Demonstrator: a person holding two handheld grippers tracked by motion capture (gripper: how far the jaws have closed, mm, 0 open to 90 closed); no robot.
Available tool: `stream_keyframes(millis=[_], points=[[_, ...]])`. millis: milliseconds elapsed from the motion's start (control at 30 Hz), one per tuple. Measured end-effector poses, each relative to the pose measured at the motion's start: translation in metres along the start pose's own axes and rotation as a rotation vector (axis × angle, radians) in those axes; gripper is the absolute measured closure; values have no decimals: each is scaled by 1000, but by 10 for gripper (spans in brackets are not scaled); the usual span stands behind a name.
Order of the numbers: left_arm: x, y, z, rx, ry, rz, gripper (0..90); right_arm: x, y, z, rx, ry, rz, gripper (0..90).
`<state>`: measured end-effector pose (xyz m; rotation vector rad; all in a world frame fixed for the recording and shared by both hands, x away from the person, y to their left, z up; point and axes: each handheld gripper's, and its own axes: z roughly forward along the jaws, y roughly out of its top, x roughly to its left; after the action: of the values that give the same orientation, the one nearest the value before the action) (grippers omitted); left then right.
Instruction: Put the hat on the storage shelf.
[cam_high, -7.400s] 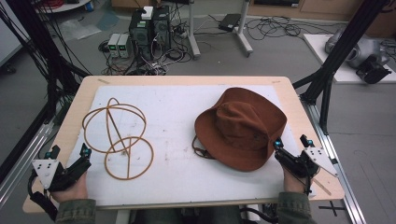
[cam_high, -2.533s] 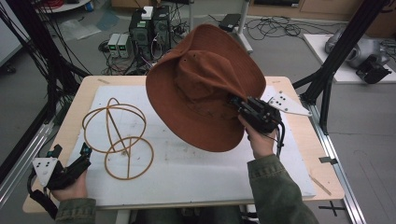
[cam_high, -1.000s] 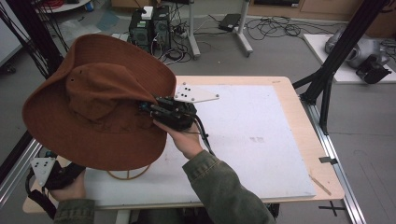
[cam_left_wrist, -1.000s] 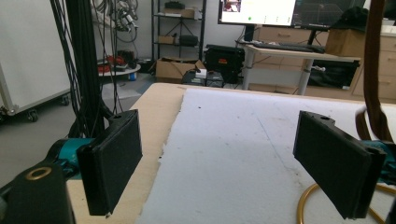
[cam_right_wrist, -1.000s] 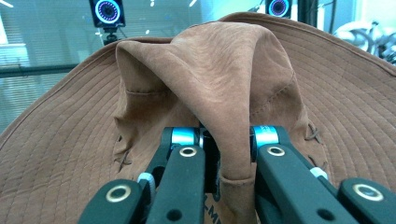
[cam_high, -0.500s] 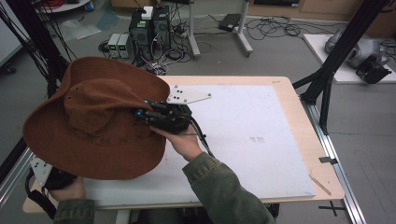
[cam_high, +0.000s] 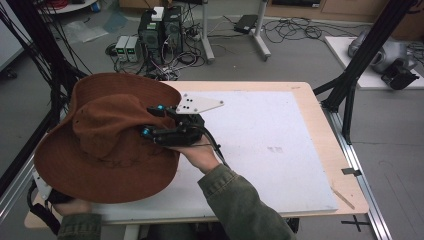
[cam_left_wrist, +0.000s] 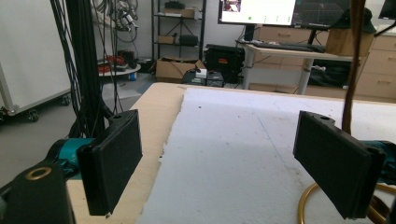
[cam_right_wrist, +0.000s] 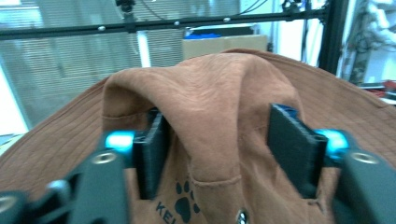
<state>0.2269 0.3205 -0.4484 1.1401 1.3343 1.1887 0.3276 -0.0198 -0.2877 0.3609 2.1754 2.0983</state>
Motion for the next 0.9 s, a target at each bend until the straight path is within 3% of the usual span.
stream_keyframes(millis=[33,67,167,233,500,533,567,667,700,733,800,833,900], points=[[0,0,0,0,0,-1,157,0,0,0,0,0,0,369],[0,0,0,-1,0,-1,157,1,1,-1,-17,-25,3,281],[0,0,0,-1,0,-1,157,0,1,-2,-24,-28,10,216],[0,0,0,-1,0,0,157,-1,2,-6,-30,-32,10,123],[0,0,-1,0,1,5,157,-8,10,-28,-79,-67,14,116],[0,0,-1,0,2,6,157,-11,12,-39,-87,-101,8,116],[0,0,0,0,1,6,157,-11,12,-39,-87,-101,8,116],[-1,0,0,0,0,10,157,-20,13,-71,-91,-175,2,116],[-1,0,0,-1,2,9,157,-20,13,-71,-91,-175,2,116],[-1,0,0,-1,3,9,157,-25,12,-91,-92,-217,13,116],[-1,0,0,-1,4,11,157,-27,11,-102,-96,-240,21,117],[-1,0,-1,-1,5,11,157,-32,9,-123,-102,-294,31,117],[-1,0,-1,0,8,13,157,-35,5,-144,-103,-339,35,117]])
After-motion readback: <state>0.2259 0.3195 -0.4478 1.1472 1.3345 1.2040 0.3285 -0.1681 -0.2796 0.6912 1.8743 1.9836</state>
